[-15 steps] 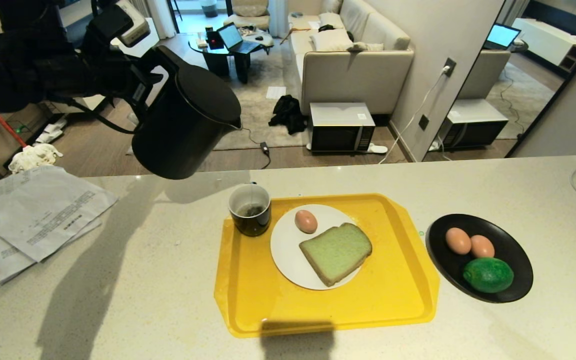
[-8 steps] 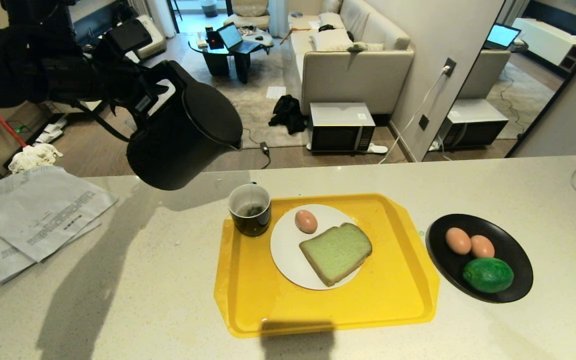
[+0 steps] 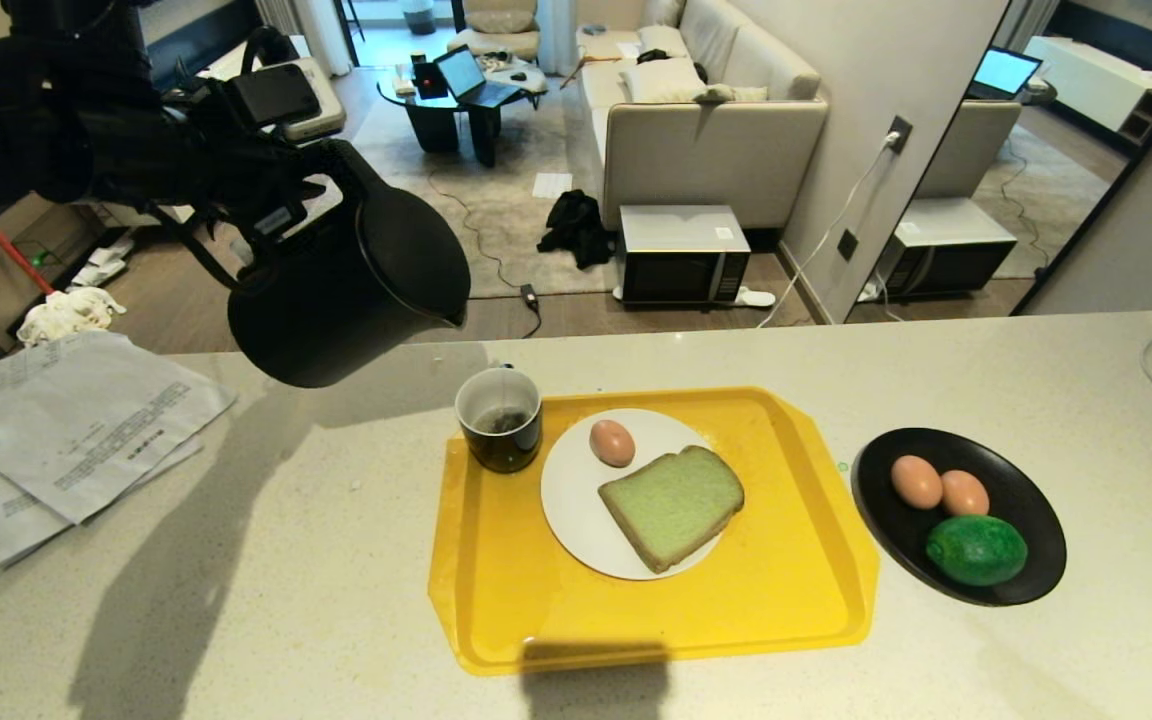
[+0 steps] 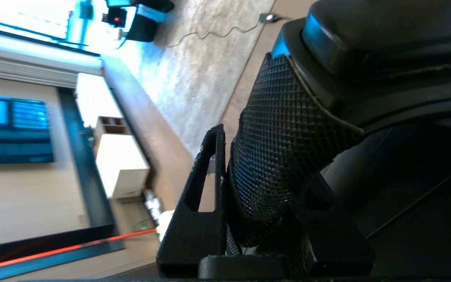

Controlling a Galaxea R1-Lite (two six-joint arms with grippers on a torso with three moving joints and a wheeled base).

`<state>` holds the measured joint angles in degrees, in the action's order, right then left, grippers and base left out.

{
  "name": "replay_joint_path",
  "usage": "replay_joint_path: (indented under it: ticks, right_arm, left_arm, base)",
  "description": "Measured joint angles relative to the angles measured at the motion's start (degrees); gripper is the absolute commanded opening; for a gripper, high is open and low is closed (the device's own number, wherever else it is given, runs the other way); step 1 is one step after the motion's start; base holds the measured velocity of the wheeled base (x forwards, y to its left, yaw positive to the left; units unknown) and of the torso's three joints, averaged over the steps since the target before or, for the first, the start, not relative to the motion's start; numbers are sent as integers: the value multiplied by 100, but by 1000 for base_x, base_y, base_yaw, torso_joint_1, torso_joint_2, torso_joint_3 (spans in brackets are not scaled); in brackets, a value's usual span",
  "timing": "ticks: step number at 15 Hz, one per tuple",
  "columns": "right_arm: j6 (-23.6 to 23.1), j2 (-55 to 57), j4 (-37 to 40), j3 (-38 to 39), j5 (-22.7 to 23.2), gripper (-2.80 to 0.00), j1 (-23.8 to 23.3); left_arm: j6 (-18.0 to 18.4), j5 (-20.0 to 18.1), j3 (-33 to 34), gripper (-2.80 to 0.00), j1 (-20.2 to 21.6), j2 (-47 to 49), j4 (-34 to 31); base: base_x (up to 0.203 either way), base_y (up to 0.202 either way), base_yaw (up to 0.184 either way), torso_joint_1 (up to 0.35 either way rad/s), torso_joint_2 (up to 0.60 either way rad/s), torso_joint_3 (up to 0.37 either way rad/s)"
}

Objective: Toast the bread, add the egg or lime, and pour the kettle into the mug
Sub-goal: Pour water into a cup

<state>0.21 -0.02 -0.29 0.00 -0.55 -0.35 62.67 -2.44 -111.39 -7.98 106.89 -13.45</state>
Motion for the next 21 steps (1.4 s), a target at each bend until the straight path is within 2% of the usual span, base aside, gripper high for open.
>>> replay_joint_path:
  ticks: [3,7,12,17,21]
  right_arm:
    - [1,0,-1,0,2,-280,0]
    - [1,0,0,0,0,-280,0]
    - [1,0,-1,0,4,-280,0]
    - [0,0,-1,0,4,-280,2]
    - [0,0,1,0,6,-280,2]
  left_arm:
    - [232,71,4,-280,-56,-22,-17]
    - [338,223,4,-280,-190,-38,-41]
    - [619,465,4,-280,-355,-124,-420]
    - [818,548,2,-280,-414,-198,-490]
    - [1090,824,2,-280,-529,-239,-579]
  base:
    - [0,0,0,0,0,0]
    - [0,0,0,0,0,0]
    - [0,0,0,0,0,0]
    - [0,0,0,0,0,0]
    - [0,0,0,0,0,0]
